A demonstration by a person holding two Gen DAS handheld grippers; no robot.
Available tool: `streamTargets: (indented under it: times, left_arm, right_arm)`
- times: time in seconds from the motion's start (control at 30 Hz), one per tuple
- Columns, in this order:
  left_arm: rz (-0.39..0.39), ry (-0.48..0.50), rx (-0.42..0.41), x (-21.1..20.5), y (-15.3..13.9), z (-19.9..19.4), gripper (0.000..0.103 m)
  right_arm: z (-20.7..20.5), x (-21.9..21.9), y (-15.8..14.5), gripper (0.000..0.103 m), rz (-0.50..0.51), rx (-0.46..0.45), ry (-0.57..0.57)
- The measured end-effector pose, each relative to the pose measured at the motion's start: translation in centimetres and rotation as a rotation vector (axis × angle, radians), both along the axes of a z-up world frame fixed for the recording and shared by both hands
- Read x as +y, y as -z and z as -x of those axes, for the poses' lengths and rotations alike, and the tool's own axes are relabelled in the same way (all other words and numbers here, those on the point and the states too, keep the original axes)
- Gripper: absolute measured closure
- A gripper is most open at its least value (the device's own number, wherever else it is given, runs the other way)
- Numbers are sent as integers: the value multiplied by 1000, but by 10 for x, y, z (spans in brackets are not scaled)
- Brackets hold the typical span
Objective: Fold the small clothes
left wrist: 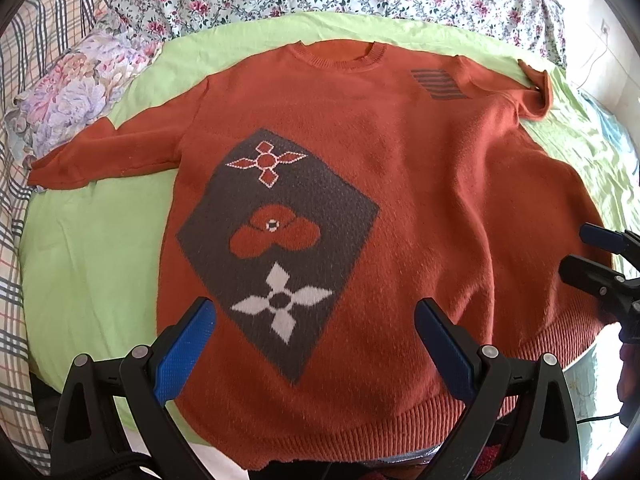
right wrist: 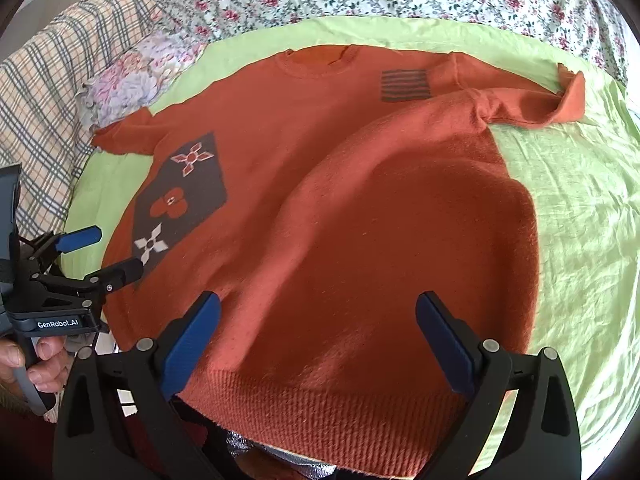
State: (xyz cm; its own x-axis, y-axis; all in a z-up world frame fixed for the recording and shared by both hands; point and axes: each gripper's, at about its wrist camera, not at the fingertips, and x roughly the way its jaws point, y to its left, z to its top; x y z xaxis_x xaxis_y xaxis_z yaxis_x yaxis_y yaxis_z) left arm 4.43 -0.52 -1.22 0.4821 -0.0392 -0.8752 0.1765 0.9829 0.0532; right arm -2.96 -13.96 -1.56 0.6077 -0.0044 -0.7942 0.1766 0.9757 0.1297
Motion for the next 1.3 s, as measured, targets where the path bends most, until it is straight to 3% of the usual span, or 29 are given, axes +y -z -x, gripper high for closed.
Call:
streamTargets:
  times: [0.4, 0.67, 0.73, 0.8, 1.0, 1.17, 1.3]
  left_arm:
    - [-9, -18, -2, -5, 2, -44, 3]
    - [-5, -35, -10, -8, 1, -73, 3]
    - [0, -40, -8, -9, 2, -79, 3]
    - [-4, -45, -4, -9, 3, -85, 3]
    - [-14, -72, 49, -11, 22, -104, 3]
    - [-28, -103, 85, -11, 34, -122, 3]
    - [-36, -111, 91, -12, 37, -133, 3]
  right_arm:
    - [-11, -81, -21, 5, -45, -52, 133]
    - [-25, -180, -47, 5, -83, -105, 263]
    - [-31, -214, -54, 11, -80, -116, 309]
    - [-40, -256, -60, 24, -102, -128, 366]
    - [-94, -382, -70, 44, -177, -153, 556]
    - [-142, -446, -67, 46, -125, -134, 628]
    - [-171, -482, -45, 60, -132, -67, 664]
